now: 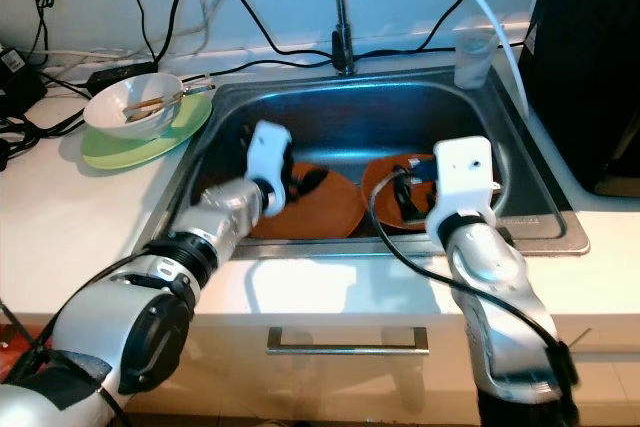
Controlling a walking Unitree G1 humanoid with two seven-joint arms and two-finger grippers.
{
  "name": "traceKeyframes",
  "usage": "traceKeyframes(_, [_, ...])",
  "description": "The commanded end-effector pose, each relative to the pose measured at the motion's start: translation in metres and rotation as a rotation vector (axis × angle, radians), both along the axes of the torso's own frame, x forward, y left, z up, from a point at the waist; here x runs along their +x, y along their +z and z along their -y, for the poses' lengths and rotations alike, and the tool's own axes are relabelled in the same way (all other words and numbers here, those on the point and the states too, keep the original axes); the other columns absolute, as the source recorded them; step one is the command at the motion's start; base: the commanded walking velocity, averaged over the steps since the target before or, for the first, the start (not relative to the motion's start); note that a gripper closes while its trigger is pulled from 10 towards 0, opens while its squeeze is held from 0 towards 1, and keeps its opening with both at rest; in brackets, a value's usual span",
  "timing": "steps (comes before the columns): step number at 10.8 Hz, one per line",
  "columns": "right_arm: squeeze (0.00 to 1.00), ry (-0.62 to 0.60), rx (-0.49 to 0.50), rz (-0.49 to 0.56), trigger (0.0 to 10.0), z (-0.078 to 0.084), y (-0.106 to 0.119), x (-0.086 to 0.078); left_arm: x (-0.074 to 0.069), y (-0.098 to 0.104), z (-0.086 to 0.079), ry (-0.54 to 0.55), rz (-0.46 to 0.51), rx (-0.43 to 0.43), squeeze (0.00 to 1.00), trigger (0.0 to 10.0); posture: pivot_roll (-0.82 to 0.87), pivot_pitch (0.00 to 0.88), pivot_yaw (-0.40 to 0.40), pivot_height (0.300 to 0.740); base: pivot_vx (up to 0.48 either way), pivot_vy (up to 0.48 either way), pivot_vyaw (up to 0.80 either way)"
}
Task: Kitchen organization
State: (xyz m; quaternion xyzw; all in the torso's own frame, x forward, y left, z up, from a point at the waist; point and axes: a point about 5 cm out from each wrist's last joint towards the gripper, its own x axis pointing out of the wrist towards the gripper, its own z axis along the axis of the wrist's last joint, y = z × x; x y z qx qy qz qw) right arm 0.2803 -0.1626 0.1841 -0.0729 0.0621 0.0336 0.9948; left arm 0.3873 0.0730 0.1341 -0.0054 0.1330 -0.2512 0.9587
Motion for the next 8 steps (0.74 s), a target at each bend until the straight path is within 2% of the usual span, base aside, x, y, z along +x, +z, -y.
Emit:
traceKeyframes(1, [0.45,0.036,0.015,0.015,10.0,-0.008,0.002,0.003,0.005,0.011,-0.009,0.008,0.05,-0.014,1.0,10.0,-0.19,0.0,0.165,0.74,0.0,0.0,0.0])
traceKeyframes(3, [0.45,0.111,0.04,0.015,10.0,-0.019,0.0,0.008,0.004,0.018,-0.013,-0.023,0.112,-0.038,1.0,10.0,-0.16,0.0,0.164,0.74,0.0,0.0,0.0])
traceKeyframes(5, [0.45,0.145,0.044,0.018,10.0,-0.023,0.0,0.014,-0.001,0.023,-0.019,-0.033,0.178,-0.047,1.0,10.0,-0.12,0.0,0.158,0.74,0.0,0.0,0.0])
traceKeyframes(7, [0.44,0.179,0.045,0.025,10.0,-0.024,0.0,0.022,-0.028,0.027,-0.032,0.009,0.258,-0.103,1.0,10.0,-0.07,0.0,0.135,0.74,0.0,0.0,0.0])
traceKeyframes(8, [0.44,0.187,0.046,0.027,10.0,-0.025,0.0,0.024,-0.036,0.025,-0.035,0.024,0.271,-0.104,1.0,10.0,-0.05,0.0,0.126,0.74,0.0,0.0,0.0])
